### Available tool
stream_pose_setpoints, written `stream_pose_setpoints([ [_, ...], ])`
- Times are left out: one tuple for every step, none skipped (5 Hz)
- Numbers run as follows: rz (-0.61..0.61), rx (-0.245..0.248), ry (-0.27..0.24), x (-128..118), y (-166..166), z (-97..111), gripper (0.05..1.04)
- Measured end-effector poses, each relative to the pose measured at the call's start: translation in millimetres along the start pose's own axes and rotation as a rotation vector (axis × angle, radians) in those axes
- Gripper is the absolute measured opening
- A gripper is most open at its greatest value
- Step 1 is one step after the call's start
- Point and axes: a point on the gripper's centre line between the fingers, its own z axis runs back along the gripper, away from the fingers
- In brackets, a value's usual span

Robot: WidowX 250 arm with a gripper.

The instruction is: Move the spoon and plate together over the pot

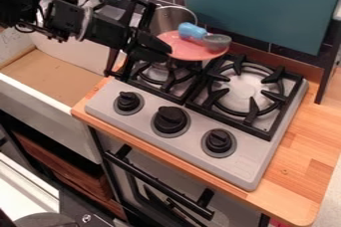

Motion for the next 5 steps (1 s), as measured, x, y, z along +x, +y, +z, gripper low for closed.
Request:
stream_pose_setpoints([
  [-0.004,-0.006,-0.006,12,-7,5,0.054],
  [-0.006,-0.007,-0.016,26,-5,6,0.054],
  [-0.015,-0.015,-0.032,41,-5,5,0.054],
  [-0.020,-0.021,-0.032,54,-8,7,0.054],
  [-0.027,-0.030,-0.051,68,-10,10,0.054],
])
